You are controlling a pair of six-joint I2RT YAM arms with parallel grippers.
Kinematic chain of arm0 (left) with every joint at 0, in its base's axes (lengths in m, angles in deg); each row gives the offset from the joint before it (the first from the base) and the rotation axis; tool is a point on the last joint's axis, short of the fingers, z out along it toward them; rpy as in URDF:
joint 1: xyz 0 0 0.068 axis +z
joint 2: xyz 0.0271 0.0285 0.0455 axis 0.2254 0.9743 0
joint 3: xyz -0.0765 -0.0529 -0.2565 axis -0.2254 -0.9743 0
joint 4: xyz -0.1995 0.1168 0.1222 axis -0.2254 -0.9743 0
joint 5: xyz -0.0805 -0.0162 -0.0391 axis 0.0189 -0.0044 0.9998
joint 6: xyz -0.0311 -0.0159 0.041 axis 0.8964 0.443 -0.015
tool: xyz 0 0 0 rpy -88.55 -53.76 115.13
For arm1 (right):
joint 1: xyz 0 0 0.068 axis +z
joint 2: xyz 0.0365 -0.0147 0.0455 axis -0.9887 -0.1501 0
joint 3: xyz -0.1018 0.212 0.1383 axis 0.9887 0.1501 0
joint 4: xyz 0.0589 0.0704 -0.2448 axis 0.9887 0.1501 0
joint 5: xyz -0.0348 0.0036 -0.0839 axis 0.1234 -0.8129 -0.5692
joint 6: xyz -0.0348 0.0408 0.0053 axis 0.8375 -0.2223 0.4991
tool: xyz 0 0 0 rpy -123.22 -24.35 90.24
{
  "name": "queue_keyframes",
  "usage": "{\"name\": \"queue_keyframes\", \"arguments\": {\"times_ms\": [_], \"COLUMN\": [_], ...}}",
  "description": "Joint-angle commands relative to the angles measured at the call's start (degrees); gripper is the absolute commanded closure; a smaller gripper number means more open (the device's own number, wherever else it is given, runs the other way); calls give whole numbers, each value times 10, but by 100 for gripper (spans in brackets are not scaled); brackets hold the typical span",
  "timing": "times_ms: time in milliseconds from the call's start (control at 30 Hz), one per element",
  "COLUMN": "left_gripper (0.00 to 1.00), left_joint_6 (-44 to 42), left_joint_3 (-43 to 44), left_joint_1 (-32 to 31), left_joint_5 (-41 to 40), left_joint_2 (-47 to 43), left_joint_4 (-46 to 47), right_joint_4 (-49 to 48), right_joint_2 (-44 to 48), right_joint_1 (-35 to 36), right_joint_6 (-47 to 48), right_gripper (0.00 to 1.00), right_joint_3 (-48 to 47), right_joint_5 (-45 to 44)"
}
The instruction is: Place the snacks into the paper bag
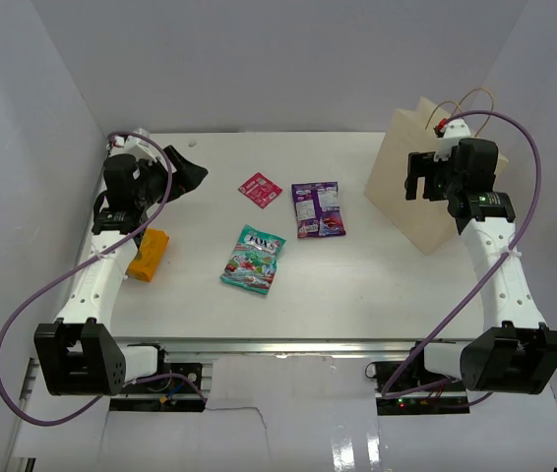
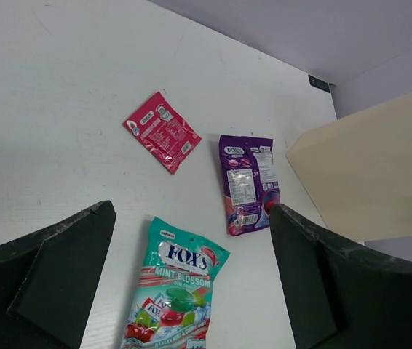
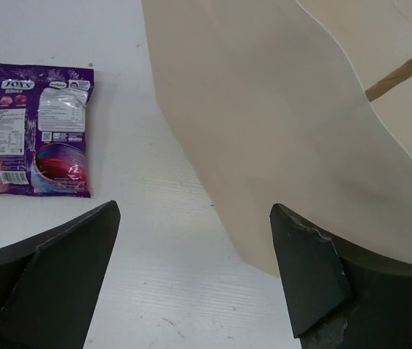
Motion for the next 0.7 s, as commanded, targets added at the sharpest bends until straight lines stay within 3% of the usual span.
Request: {"name": "queue_keyframes", "arguments": {"times_ms": [0, 67, 167, 267, 400, 500, 533, 567, 667], "left_gripper": [2, 2, 2, 2, 2, 2, 2, 2, 2], "left_joint_6": [2, 3, 6, 9, 23, 38, 49, 49, 60], "left_joint_3": [17, 17, 17, 19, 17, 14, 10, 10, -1], "left_joint_1": [-1, -1, -1, -1, -1, -1, -1, -1, -1], "left_joint_5": [18, 21, 28, 37, 55, 73, 84, 84, 96], "left_joint_2": [-11, -10, -10, -11, -10, -10, -10, -10, -14], "left_joint_4": [12, 13, 12, 13, 13, 17, 18, 19, 18], "right_joint_4": [-13, -17, -12, 48, 165, 218, 253, 253, 237], "right_joint_2": [16, 23, 42, 54, 27, -19, -67, -68, -140], "right_joint_1": [0, 0, 2, 7, 47, 118, 188, 208, 251], "right_joint_6": [-4, 19, 101, 223, 315, 333, 322, 322, 244], "right_gripper": [10, 10, 10, 10, 10, 10, 10, 10, 10], "right_joint_3": [-28, -26, -18, -29, -95, -127, -165, -171, -185], "right_joint_5": [35, 65, 187, 370, 456, 395, 334, 333, 265]}}
